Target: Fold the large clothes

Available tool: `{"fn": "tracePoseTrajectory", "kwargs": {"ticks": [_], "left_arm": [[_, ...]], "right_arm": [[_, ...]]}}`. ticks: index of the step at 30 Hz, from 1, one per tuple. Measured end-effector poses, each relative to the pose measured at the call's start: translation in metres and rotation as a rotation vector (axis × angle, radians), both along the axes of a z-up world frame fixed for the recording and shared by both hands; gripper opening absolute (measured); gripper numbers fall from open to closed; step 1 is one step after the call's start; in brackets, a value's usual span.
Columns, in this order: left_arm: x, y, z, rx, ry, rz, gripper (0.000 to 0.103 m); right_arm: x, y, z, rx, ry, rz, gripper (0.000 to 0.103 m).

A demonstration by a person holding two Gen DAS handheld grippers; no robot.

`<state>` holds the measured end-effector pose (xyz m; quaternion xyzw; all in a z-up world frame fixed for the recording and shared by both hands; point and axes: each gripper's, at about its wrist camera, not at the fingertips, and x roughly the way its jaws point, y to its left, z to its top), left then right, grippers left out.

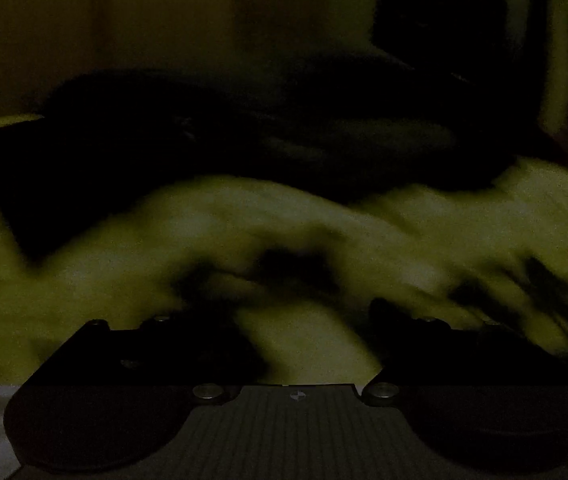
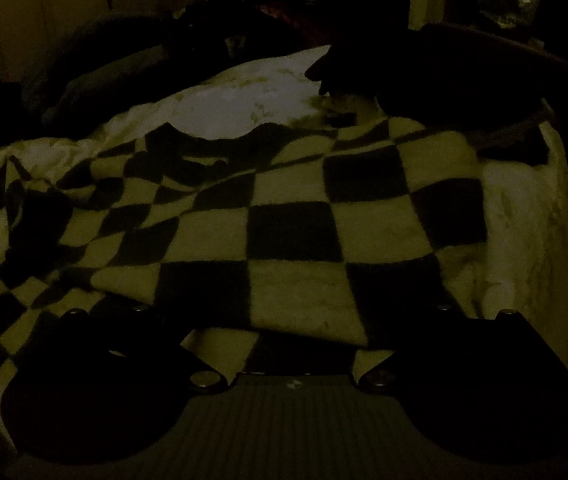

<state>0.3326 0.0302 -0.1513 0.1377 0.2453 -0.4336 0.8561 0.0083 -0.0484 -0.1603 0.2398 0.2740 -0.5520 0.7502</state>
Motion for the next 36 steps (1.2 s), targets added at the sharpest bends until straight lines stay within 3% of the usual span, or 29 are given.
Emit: {"fn": "tracePoseTrajectory", "kwargs": {"ticks": [2,4,5,6,9,10,11,14,18,19,20,22,26,28,30,33,36], "left_arm": [[0.034,0.017,0.014,0.011,-0.056,0.092,0.103],[0.064,0.029,0.022,0.09,-0.113,0.192,0.103],[0.079,0.035,0.022,0.125,-0.097,0.219,0.103],[0.09,0.041,0.021,0.126,-0.047,0.221,0.103],[0.109,0.056,0.003,0.066,0.22,0.157,0.103],[0.109,0.054,-0.005,0.066,0.268,0.137,0.103],[0.106,0.051,-0.016,0.086,0.291,0.124,0.103],[0.09,0.029,-0.044,0.177,0.246,0.123,0.103],[0.073,0.013,-0.055,0.153,0.247,0.056,0.103],[0.07,0.01,-0.056,0.144,0.263,0.032,0.099],[0.067,0.005,-0.056,0.146,0.279,0.011,0.078],[0.063,0.001,-0.052,0.145,0.286,-0.018,0.058],[0.072,0.021,-0.02,0.018,0.291,-0.045,0.047],[0.083,0.045,0.019,-0.1,0.25,-0.02,0.047],[0.094,0.072,0.066,-0.197,0.155,0.026,0.047],[0.113,0.096,0.117,-0.255,0.061,0.084,0.046],[0.135,0.106,0.135,-0.247,0.054,0.163,0.043]], "right_arm": [[0.001,0.0,0.001,0.003,0.002,0.002,0.098],[0.0,-0.001,0.001,0.004,0.003,0.003,0.098],[0.0,-0.001,0.001,0.005,0.001,0.002,0.099],[0.0,-0.001,0.0,0.009,-0.002,0.001,0.099],[-0.001,-0.002,-0.001,0.017,-0.013,-0.007,0.1],[-0.001,-0.003,-0.002,0.019,-0.016,-0.01,0.1],[-0.001,-0.003,-0.002,0.021,-0.018,-0.014,0.1],[-0.002,-0.002,-0.002,0.025,-0.018,-0.018,0.1],[-0.003,0.0,-0.004,0.024,-0.01,-0.014,0.101],[-0.004,0.0,-0.005,0.026,-0.012,-0.016,0.101],[-0.004,0.0,-0.005,0.027,-0.015,-0.017,0.101],[-0.005,0.0,-0.005,0.029,-0.018,-0.019,0.101],[-0.005,0.0,-0.005,0.032,-0.02,-0.017,0.101],[-0.007,-0.001,-0.005,0.033,-0.026,-0.019,0.101],[-0.008,-0.001,-0.005,0.037,-0.034,-0.022,0.102],[-0.007,-0.001,-0.005,0.04,-0.035,-0.025,0.102],[-0.007,-0.001,-0.004,0.042,-0.032,-0.025,0.102]]}}
